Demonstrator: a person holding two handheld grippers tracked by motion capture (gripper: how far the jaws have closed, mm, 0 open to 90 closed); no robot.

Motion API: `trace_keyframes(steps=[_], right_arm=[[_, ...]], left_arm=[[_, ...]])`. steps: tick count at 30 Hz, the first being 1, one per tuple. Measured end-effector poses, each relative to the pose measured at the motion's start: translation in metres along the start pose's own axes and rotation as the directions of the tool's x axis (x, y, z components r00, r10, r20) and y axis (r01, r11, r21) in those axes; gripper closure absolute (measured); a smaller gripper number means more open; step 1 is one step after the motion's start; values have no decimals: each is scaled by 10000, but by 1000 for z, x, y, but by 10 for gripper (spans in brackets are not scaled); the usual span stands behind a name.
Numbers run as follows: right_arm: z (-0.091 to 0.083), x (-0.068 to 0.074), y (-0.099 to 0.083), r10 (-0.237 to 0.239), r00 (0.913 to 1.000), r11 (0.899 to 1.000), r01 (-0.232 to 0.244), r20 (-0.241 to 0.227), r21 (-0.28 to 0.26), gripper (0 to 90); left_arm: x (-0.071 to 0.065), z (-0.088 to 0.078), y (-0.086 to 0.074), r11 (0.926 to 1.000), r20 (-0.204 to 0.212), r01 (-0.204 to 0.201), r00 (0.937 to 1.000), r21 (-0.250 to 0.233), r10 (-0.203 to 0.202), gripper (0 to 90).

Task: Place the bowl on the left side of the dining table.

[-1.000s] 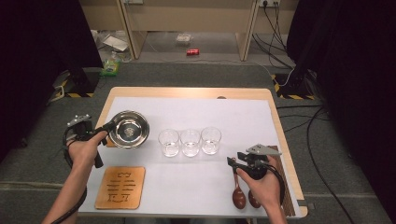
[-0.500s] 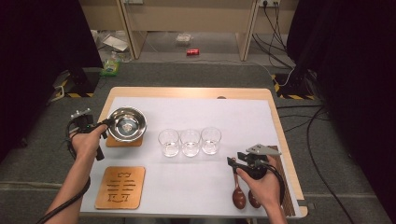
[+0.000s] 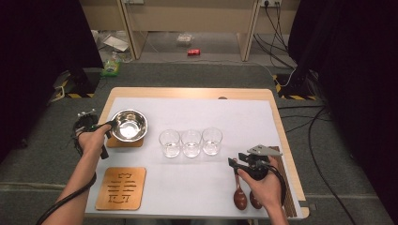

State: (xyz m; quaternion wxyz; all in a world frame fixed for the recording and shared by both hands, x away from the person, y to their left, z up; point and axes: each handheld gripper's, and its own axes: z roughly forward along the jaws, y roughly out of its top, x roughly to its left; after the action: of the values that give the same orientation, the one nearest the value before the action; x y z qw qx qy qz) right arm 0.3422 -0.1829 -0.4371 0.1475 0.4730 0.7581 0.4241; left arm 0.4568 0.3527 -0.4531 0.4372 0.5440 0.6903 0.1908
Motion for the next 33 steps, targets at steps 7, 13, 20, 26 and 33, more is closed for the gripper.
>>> trace_keyframes(steps=[7,13,20,26,33], right_arm=[[1,0,0,-55,10000,10000,55,-3,8,496],[2,0,-1,-61,10000,10000,61,-24,33,495],[1,0,-1,-52,10000,10000,52,-22,33,493],[1,0,-1,-28,10000,10000,28,-12,28,492],[1,-1,-1,-51,10000,10000,51,-1,18,491]], left_arm=[[4,7,-3,9992,33,387,9992,66,-388,833],[6,9,-2,9980,101,621,9980,103,-622,832],[8,11,-4,9997,-331,158,9993,181,-152,818],[10,14,-7,9989,-740,-375,9965,291,396,794],[14,14,-11,9980,-949,-545,9938,311,572,754]])
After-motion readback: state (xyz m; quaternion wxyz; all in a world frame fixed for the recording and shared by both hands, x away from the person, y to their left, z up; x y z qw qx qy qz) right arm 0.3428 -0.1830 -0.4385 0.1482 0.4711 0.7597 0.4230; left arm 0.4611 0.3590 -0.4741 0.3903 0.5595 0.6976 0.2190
